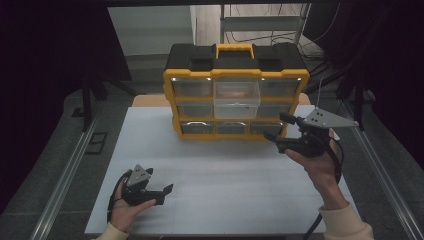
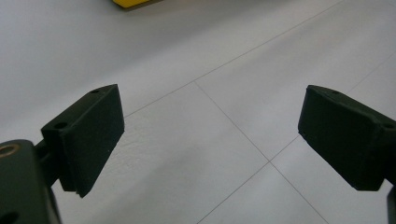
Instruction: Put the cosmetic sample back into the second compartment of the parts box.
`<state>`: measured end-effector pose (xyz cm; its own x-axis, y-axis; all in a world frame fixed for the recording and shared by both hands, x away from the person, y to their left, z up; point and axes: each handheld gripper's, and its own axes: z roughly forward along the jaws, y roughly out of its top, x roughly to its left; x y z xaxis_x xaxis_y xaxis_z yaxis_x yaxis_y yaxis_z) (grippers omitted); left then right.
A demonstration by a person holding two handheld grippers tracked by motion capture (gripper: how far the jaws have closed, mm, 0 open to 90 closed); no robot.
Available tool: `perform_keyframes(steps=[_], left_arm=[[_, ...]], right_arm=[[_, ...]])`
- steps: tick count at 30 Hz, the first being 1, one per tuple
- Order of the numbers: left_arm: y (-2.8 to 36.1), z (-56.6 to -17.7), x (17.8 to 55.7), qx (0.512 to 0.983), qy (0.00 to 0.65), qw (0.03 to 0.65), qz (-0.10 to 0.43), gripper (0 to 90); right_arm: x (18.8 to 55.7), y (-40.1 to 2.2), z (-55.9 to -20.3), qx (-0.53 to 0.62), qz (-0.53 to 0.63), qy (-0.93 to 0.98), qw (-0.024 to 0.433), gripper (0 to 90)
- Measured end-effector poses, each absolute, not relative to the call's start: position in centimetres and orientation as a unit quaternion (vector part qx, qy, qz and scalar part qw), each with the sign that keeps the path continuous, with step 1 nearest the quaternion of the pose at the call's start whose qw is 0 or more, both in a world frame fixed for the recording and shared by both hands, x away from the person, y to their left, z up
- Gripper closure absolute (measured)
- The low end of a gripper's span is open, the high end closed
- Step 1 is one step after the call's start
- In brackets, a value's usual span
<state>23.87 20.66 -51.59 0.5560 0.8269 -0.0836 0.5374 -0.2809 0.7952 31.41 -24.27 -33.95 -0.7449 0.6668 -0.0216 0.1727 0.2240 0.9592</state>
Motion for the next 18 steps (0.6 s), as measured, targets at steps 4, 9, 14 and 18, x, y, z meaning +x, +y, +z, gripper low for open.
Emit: perform_keyframes(steps=[4,9,14,18], left_arm=[[20.8,-51.5,23.9,0.779,0.439,0.412,0.176,7.8],[20.8,-51.6,23.9,0.780,0.438,0.411,0.178,7.8],[20.8,-51.6,24.0,0.780,0.438,0.411,0.178,7.8],[20.7,-51.6,24.1,0.780,0.438,0.411,0.177,7.8]], right_arm=[[30.7,-25.5,-36.5,0.297,0.549,0.753,0.208,23.8],[29.8,-27.0,-41.4,0.330,0.526,0.762,0.186,23.6],[29.0,-28.3,-45.0,0.348,0.502,0.773,0.171,24.1],[28.5,-29.1,-47.3,0.360,0.477,0.785,0.164,24.0]])
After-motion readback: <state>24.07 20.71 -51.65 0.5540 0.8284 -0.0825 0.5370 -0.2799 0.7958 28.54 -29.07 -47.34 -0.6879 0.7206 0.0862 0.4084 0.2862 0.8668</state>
